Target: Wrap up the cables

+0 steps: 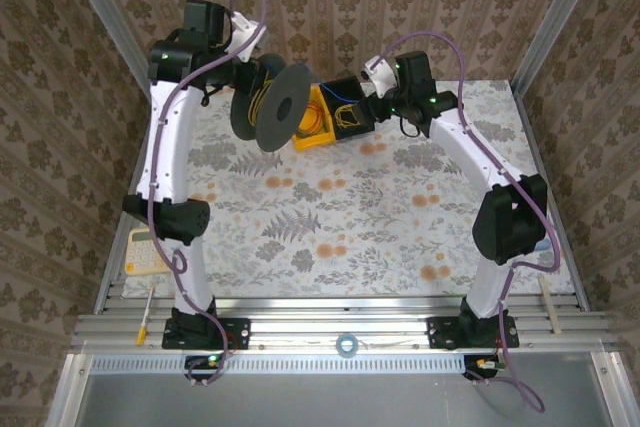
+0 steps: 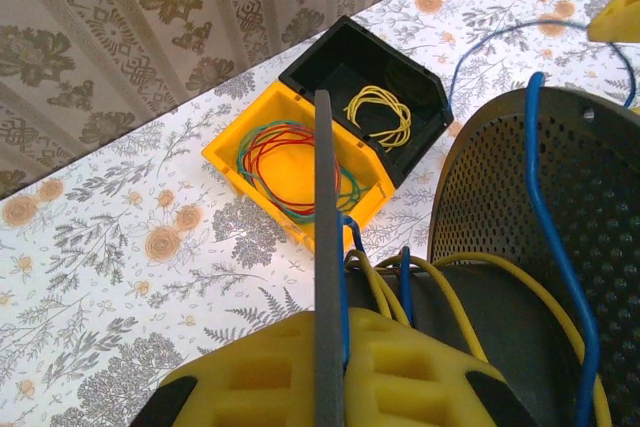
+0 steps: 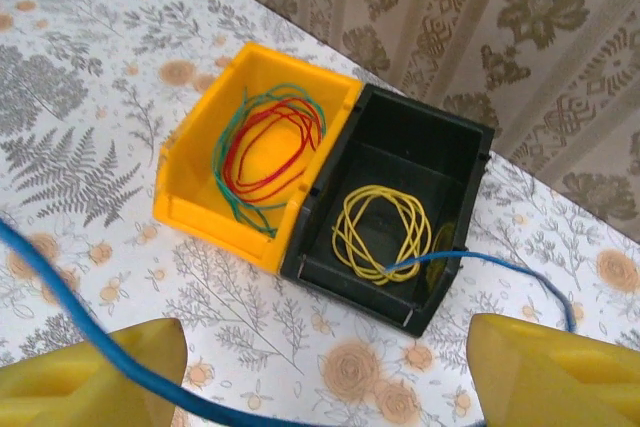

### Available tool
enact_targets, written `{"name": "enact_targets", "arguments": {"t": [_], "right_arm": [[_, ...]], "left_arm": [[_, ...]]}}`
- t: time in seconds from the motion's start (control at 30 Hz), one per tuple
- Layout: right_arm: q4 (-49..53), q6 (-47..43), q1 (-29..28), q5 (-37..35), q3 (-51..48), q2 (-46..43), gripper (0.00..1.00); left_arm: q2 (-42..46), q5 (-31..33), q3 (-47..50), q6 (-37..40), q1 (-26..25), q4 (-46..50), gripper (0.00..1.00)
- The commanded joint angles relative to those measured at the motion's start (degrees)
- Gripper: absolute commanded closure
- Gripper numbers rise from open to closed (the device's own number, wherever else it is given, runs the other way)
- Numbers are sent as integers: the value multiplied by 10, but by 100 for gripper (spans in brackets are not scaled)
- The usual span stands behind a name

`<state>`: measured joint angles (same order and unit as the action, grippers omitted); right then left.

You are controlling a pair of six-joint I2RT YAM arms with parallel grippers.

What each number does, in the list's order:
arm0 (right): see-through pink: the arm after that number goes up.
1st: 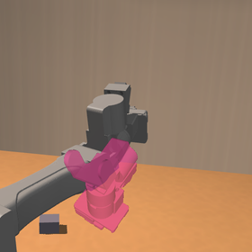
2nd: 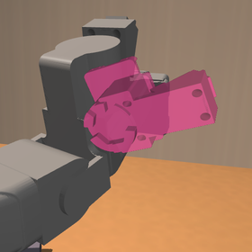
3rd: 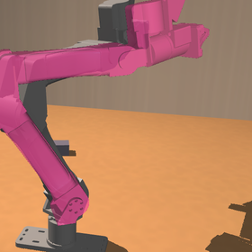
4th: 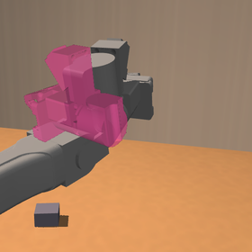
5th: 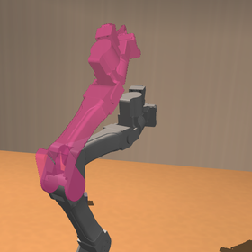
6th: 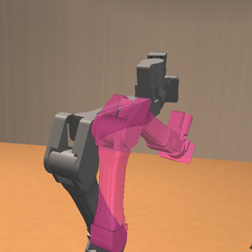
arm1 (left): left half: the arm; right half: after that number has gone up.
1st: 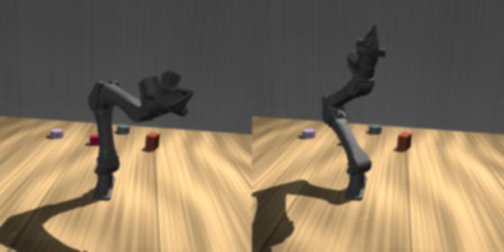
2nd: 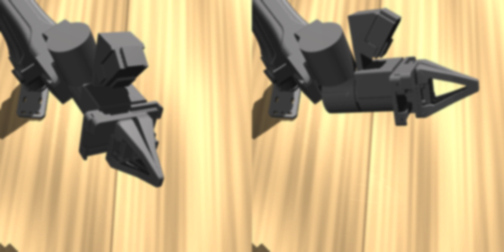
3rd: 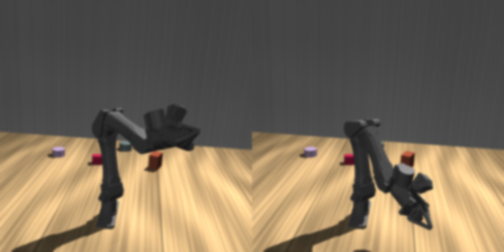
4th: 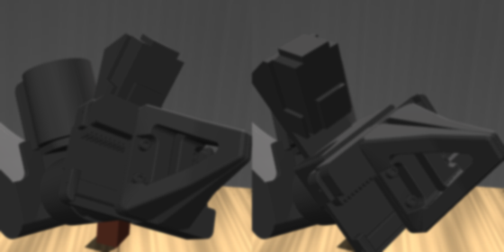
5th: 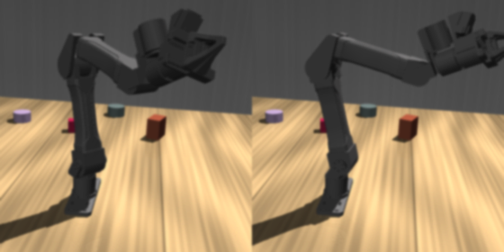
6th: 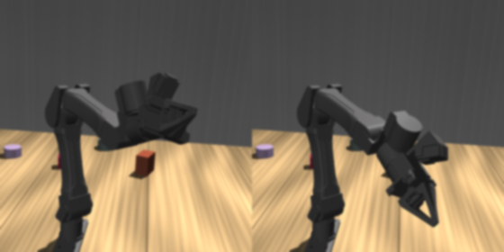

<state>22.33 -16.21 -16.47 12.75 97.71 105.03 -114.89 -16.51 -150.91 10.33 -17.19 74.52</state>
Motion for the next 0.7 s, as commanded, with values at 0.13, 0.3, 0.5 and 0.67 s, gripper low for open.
{"name": "enact_targets", "arguments": {"t": [0.13,0.3,0.5,0.67], "right_arm": [[-46,-24,9,-7,-28,-23,27],[-81,-24,19,11,-50,-30,31],[-134,-30,21,9,-88,-51,51],[-166,-31,24,2,-115,-72,67]], "left_arm": [[48,-75,-22,20,4,-3,100],[57,-106,-20,27,7,2,100],[71,-120,-3,34,6,3,100],[77,-128,4,40,6,4,100]]}}
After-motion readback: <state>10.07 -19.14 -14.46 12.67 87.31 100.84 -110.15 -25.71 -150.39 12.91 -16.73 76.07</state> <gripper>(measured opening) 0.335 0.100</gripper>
